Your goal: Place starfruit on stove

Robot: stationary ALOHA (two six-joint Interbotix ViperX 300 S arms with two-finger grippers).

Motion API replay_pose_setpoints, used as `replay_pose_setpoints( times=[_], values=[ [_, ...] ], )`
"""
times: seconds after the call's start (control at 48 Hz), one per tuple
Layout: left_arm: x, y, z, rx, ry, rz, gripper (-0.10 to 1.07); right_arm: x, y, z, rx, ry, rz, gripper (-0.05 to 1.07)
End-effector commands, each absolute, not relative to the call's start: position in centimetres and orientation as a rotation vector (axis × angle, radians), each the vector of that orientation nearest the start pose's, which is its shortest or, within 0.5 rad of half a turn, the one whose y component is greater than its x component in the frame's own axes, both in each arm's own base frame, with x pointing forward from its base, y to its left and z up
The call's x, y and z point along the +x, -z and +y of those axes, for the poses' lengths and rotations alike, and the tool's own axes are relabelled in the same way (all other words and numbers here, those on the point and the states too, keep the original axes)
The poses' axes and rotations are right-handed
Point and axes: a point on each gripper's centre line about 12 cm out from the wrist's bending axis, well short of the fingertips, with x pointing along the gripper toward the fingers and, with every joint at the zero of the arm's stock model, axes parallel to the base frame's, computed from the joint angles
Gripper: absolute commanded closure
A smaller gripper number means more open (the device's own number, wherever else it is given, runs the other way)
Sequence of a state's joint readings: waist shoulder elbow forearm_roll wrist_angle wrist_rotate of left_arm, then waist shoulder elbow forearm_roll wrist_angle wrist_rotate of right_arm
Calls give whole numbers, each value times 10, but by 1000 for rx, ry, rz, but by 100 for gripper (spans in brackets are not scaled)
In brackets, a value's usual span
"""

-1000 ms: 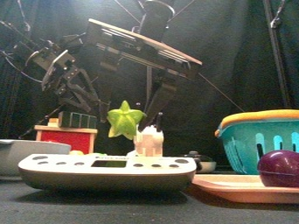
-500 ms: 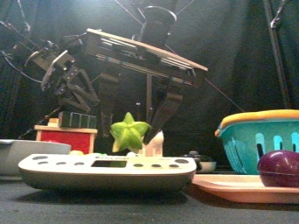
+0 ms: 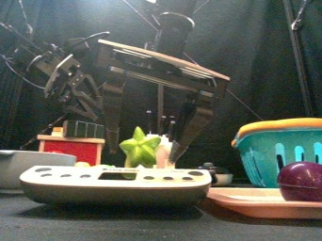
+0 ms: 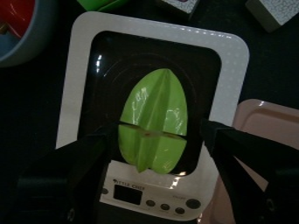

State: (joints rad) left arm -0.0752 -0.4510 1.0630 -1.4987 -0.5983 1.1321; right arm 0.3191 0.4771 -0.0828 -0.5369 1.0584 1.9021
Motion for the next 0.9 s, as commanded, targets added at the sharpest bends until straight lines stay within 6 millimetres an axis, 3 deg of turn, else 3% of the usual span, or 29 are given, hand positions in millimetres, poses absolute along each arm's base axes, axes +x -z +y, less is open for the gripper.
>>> replay_pose_setpoints(
  times=[0.0,0.479,0.771,0.875],
  values=[
    [257,-203,48,-146,-594,427,4,484,-169,104,892,1002,781,-1],
    [257,-202,48,-146,-596,428,4,488,-195,107,853,968,795,-1],
    [257,-202,48,-147,-596,428,4,489,-204,113,780,877,910,-1],
    [257,-202,48,-146,-596,428,4,486,-216,110,738,868,916,-1]
  ],
)
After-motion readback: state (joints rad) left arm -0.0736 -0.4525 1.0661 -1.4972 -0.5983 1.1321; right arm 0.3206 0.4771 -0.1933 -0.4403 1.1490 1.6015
